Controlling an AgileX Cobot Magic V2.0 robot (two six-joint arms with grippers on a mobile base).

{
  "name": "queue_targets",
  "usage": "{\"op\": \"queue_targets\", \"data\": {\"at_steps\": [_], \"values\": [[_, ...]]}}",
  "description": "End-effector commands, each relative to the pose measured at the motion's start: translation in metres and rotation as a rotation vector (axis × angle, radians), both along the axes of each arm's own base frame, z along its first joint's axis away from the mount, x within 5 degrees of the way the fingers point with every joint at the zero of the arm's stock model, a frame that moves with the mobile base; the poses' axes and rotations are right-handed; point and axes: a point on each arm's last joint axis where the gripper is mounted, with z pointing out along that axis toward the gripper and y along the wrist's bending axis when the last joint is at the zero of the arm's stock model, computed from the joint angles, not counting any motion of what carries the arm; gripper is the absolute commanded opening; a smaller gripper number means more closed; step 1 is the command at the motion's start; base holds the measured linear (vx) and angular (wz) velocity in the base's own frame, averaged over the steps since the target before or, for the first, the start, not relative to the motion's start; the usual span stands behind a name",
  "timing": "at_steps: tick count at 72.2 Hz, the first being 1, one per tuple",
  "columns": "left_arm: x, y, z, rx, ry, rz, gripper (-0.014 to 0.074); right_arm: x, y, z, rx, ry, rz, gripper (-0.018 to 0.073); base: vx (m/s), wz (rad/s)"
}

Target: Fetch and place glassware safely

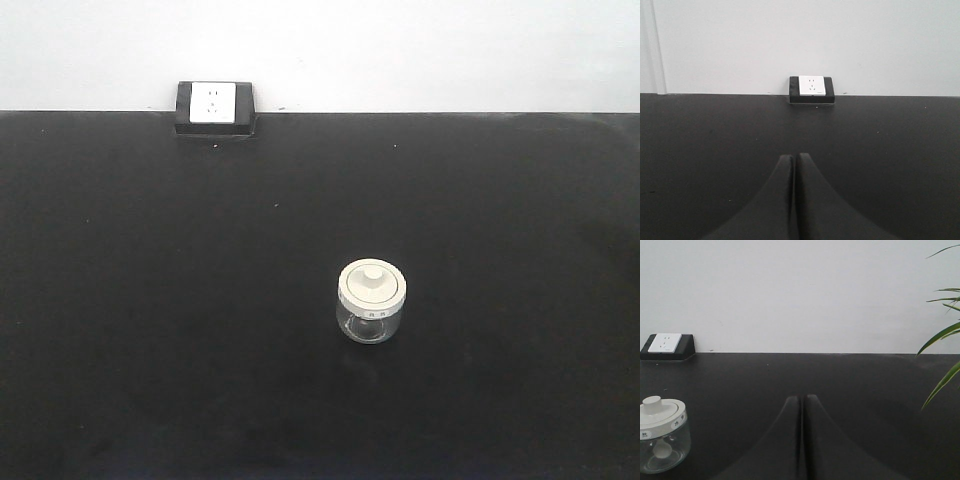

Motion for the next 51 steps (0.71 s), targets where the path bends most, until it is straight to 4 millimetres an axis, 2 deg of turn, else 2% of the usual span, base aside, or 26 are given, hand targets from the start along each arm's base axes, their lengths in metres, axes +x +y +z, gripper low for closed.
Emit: {"op": "queue_targets", "data": {"at_steps": [1, 51], "values": [[0.0004, 0.0000, -0.0026, -0.008, -0.060, 0.001, -0.0007, -0.0004, 0.0003, 0.0002, -0.018, -0.059, -0.001, -0.0008, 0.00, 0.00], [0.0004, 0.0000, -0.0027, -0.008, -0.060, 0.001, -0.0007, -0.0004, 0.0003, 0.0002, -0.018, -0.059, -0.001, -0.0008, 0.00, 0.00]]}}
